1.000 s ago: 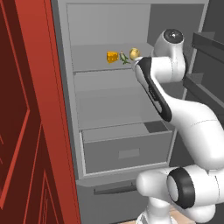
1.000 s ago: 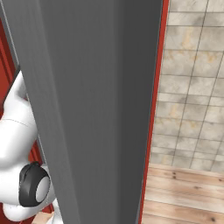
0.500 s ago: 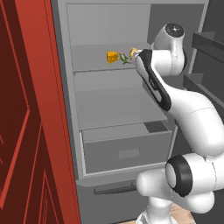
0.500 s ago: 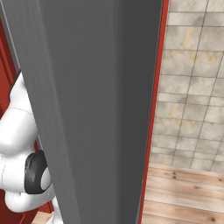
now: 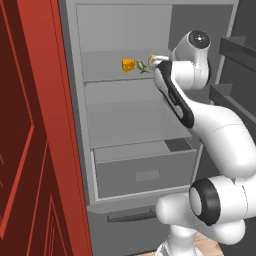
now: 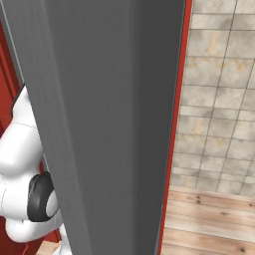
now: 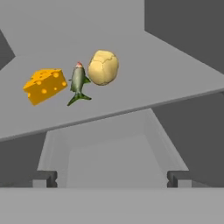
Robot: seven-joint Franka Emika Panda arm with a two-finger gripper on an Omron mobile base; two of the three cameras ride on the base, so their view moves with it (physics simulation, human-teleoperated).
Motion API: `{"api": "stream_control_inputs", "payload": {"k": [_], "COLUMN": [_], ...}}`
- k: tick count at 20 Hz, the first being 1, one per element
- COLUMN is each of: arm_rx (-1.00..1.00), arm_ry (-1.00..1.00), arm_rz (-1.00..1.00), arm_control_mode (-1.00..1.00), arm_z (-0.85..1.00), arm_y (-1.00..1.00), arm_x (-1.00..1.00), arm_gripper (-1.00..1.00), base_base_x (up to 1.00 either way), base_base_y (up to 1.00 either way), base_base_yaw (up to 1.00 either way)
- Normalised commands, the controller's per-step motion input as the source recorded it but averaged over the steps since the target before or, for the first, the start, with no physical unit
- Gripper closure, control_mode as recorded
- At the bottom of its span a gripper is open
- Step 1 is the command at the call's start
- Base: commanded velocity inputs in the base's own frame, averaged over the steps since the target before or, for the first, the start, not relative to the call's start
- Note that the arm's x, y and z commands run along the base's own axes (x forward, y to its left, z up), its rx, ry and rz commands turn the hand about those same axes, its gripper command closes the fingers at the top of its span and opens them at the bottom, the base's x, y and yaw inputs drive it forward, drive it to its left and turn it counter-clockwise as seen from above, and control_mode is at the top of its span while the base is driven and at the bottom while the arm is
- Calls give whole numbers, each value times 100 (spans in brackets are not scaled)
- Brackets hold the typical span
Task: Take the cheese, fish, and potato from the fridge and place them on the plate on the dining counter to create an appetizer plate.
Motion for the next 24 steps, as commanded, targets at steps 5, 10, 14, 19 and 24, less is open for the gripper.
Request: {"api": "stream_control_inputs", "payload": {"k": [5,10,14,19,24], "arm_rx": [0,0,0,0,0], "arm_ry": [2,2,1,0,1], "arm_rz": [0,-1,0,0,0], "arm_control_mode": [-100,-100,-100,-100,-100], "arm_z": [1,2,0,0,0], "arm_y": [0,0,-5,-9,-1], "arm_x": [38,37,35,41,45], "arm_gripper": [-100,-100,-100,-100,-100], "base_base_x": [0,0,0,0,0], "base_base_y": [0,0,0,0,0], "base_base_yaw": [0,0,0,0,0]}}
